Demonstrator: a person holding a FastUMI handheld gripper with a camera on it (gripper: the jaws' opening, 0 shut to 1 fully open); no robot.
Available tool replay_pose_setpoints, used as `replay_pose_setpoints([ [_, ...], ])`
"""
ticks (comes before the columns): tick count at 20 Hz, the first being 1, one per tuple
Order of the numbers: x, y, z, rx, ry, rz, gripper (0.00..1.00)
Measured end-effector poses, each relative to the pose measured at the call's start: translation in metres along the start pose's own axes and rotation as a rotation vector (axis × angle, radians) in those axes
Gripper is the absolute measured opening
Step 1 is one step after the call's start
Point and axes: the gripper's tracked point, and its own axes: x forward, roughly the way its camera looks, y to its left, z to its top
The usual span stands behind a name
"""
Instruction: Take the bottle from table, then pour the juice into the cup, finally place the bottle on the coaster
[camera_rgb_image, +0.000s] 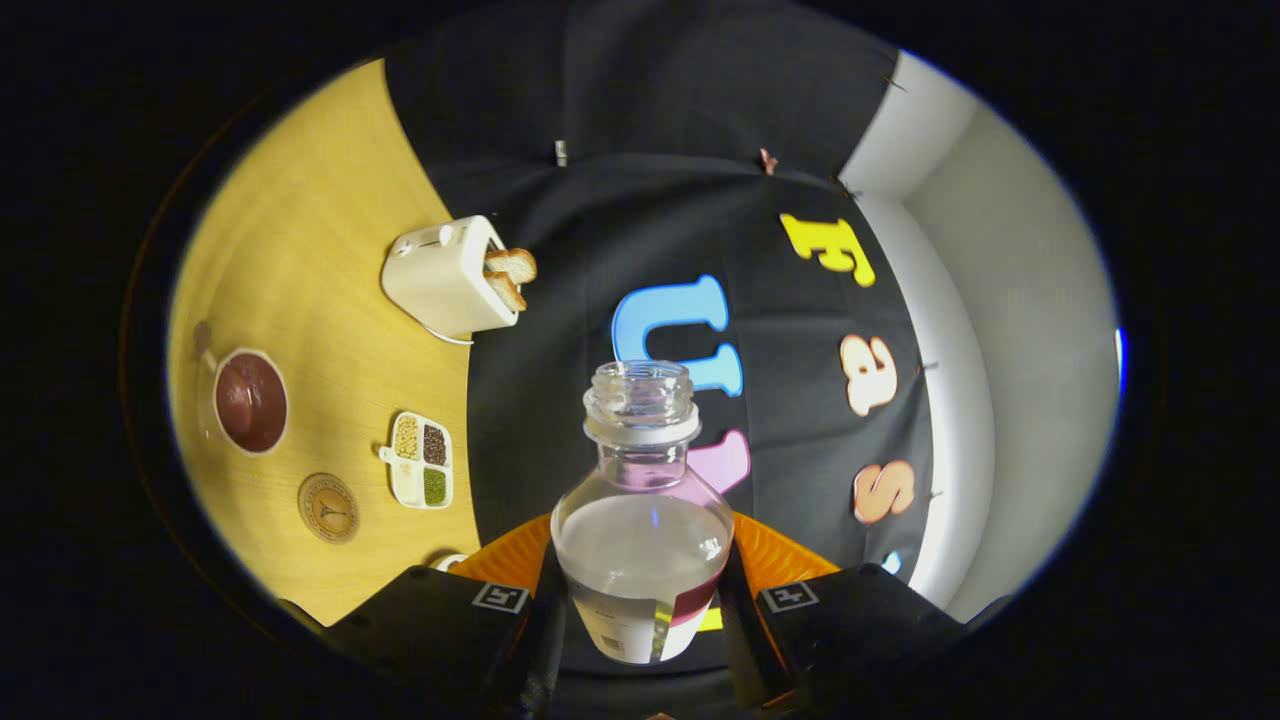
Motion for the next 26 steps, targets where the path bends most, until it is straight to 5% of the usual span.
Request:
replay_pose_setpoints([
  [5, 0.01, 0.0, -0.04, 0.36, 0.177, 0.079, 0.69],
  [14, 0.051, 0.053, -0.06, 1.039, 0.193, 0.207, 0.69],
  [20, 0.072, 0.138, -0.073, 1.231, 0.204, 0.265, 0.69],
  [26, 0.086, 0.191, -0.096, 1.343, 0.207, 0.219, 0.7],
])
